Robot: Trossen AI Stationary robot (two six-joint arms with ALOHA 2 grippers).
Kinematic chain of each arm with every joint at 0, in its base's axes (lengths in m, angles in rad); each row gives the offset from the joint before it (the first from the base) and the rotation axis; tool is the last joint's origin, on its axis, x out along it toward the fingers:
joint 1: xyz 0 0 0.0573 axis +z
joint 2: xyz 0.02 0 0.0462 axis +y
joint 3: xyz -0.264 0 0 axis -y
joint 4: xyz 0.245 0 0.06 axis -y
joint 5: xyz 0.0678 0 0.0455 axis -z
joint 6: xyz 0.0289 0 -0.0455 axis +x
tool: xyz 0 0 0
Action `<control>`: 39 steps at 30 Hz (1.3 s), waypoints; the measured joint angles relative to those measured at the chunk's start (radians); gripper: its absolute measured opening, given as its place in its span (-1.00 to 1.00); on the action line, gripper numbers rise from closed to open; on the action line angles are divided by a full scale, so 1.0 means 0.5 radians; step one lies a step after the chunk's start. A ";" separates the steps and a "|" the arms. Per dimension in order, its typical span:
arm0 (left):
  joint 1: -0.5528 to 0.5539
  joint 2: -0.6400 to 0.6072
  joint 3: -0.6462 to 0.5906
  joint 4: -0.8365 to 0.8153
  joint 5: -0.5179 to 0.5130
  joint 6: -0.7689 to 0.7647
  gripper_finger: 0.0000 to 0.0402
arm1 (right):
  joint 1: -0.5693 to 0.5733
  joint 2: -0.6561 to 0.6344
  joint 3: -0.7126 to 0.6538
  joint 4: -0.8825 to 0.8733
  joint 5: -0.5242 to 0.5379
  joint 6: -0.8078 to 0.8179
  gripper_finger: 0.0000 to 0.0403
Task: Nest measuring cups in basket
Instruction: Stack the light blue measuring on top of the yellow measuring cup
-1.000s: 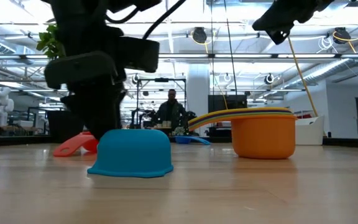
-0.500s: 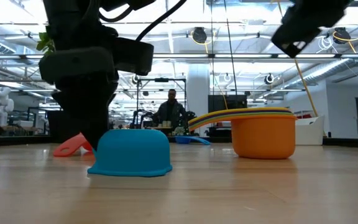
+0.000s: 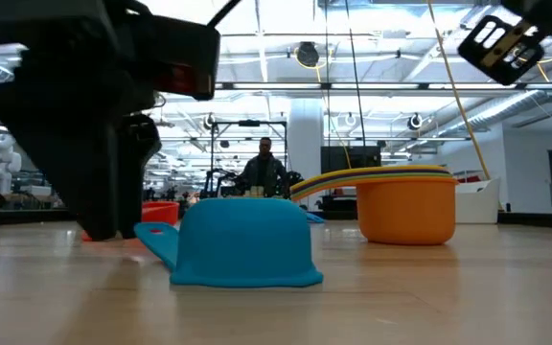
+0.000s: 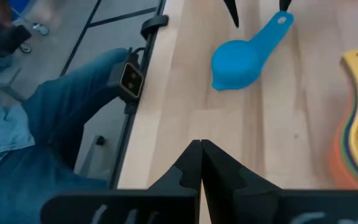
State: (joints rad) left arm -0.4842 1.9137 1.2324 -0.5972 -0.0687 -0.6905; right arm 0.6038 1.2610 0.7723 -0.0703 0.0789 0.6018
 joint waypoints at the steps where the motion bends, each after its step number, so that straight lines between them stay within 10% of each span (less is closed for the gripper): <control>1: -0.010 0.000 0.000 0.002 0.000 -0.006 0.55 | 0.012 0.004 0.000 -0.001 0.004 0.015 -1.00; 13: 0.108 0.000 0.000 -0.004 -0.008 -0.468 0.46 | 0.067 0.008 0.000 -0.002 0.058 0.066 -1.00; 25: 0.148 0.000 -0.001 0.085 -0.014 -0.357 0.01 | 0.066 0.008 0.000 -0.003 0.058 0.031 -1.00; 39: 0.162 -0.012 -0.249 0.457 0.083 -0.356 -0.04 | 0.066 0.008 0.000 -0.003 0.058 0.032 -1.00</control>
State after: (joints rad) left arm -0.4034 1.9074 1.1076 -0.3689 -0.0271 -0.8687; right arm 0.6369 1.2648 0.7723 -0.0719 0.1078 0.6180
